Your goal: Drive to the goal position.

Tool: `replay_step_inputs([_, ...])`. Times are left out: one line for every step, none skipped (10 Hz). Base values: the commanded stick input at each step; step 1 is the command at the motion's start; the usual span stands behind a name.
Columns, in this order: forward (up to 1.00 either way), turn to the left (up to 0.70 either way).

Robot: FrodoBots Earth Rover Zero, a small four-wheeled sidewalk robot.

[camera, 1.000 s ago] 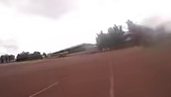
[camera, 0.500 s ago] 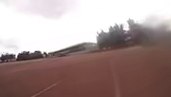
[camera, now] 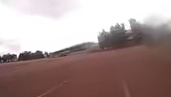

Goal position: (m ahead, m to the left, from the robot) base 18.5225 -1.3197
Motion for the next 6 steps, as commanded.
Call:
replay_step_inputs([1.0,-0.09])
replay_step_inputs([1.0,-0.01])
replay_step_inputs([1.0,0.0])
replay_step_inputs([1.0,0.0])
replay_step_inputs([1.0,0.0])
replay_step_inputs([1.0,0.0])
